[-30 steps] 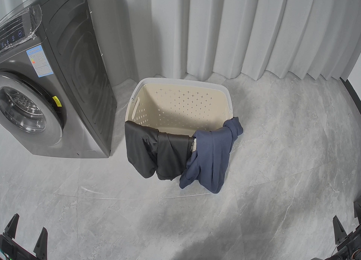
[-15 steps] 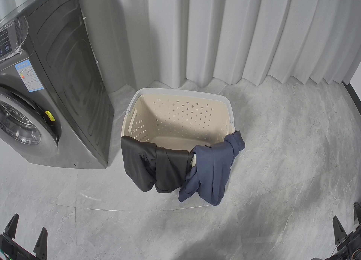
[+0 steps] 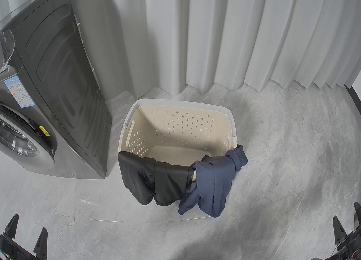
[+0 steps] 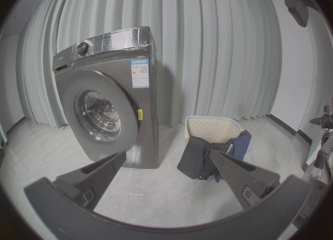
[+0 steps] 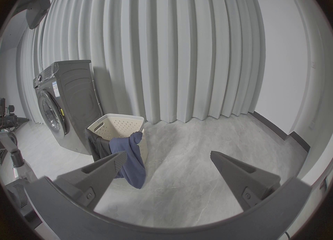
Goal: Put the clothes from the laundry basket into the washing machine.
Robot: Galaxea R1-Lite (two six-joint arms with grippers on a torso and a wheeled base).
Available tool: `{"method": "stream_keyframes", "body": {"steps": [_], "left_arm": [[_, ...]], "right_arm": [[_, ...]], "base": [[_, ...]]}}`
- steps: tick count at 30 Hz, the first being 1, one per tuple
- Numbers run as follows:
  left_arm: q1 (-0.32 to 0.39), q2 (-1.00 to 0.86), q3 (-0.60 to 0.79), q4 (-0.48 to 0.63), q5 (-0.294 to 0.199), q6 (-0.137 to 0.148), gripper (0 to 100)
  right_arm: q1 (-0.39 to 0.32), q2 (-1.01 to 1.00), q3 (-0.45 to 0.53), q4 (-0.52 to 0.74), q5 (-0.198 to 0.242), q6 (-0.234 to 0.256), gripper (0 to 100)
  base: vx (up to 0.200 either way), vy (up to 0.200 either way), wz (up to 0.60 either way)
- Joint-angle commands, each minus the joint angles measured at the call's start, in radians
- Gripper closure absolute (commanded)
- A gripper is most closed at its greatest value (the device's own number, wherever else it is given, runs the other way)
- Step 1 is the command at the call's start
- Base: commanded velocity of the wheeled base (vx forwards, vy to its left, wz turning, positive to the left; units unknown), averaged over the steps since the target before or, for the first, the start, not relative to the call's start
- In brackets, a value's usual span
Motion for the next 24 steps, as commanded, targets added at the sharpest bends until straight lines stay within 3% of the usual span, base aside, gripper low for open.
{"method": "stream_keyframes", "body": {"steps": [1, 5, 11, 17, 24], "left_arm": [[0.0, -0.013, 0.018, 0.0, 0.001, 0.0, 0], [0.0, -0.013, 0.018, 0.0, -0.001, 0.0, 0], [0.0, -0.013, 0.018, 0.0, 0.001, 0.0, 0], [0.0, -0.013, 0.018, 0.0, -0.001, -0.003, 0], [0.0, -0.013, 0.018, 0.0, 0.001, -0.003, 0]], "right_arm": [[0.0, -0.018, 0.018, 0.0, -0.001, 0.0, 0], [0.0, -0.018, 0.018, 0.0, -0.001, 0.0, 0], [0.0, -0.018, 0.018, 0.0, 0.001, 0.0, 0], [0.0, -0.018, 0.018, 0.001, 0.001, 0.0, 0], [0.0, -0.018, 0.018, 0.0, -0.001, 0.0, 0]], "base": [[0.2, 0.0, 0.0], [0.2, 0.0, 0.0], [0.0, 0.0, 0.0], [0.2, 0.0, 0.0], [0.0, 0.0, 0.0]]}}
